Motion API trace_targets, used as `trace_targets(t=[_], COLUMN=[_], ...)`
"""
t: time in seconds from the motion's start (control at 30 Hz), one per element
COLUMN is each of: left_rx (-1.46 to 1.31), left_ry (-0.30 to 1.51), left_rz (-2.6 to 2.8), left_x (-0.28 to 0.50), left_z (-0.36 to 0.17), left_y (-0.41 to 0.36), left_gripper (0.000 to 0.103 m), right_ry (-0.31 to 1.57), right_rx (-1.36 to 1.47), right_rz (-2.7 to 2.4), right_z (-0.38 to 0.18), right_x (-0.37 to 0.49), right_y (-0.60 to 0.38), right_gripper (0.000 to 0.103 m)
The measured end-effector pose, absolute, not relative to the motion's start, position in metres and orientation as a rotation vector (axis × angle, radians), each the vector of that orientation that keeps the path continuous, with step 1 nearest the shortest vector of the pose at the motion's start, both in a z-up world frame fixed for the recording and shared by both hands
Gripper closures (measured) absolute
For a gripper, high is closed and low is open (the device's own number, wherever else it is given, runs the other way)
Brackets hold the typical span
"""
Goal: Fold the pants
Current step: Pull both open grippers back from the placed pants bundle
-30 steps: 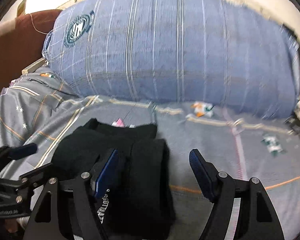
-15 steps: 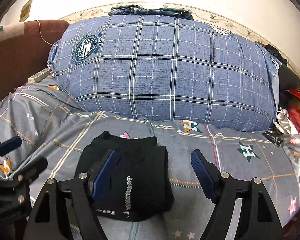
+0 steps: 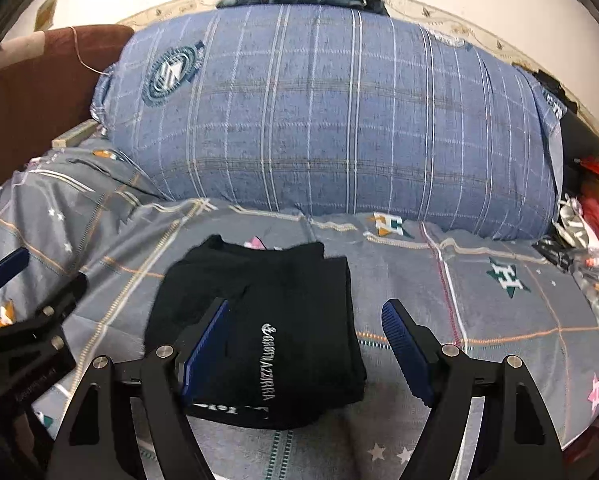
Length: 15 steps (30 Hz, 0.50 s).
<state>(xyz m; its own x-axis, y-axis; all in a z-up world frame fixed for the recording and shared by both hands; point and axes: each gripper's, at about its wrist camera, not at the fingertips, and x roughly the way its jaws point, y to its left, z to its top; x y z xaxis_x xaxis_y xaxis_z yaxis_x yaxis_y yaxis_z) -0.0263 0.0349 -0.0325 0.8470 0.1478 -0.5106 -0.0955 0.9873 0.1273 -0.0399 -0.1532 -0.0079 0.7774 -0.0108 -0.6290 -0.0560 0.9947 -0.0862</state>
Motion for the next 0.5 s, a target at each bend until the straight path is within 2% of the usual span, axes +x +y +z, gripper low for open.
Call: trace_targets(t=[0.2, 0.5], left_rx=[0.069, 0.064], left_ry=[0.578, 0.583], left_rz=[0.139, 0.104], left_x=[-0.012, -0.011], left_z=[-0.053, -0.053], left_y=[0.047, 0.041], left_gripper=[0.017, 0.017], right_ry=[0.716, 0.738], right_rx=[-0.121, -0.182], right_rz=[0.019, 0.034], right_z=[-0.028, -0.04], right_x=[-0.027, -0.022], right_y=[-0.153, -0.143], right_gripper=[0.024, 0.024])
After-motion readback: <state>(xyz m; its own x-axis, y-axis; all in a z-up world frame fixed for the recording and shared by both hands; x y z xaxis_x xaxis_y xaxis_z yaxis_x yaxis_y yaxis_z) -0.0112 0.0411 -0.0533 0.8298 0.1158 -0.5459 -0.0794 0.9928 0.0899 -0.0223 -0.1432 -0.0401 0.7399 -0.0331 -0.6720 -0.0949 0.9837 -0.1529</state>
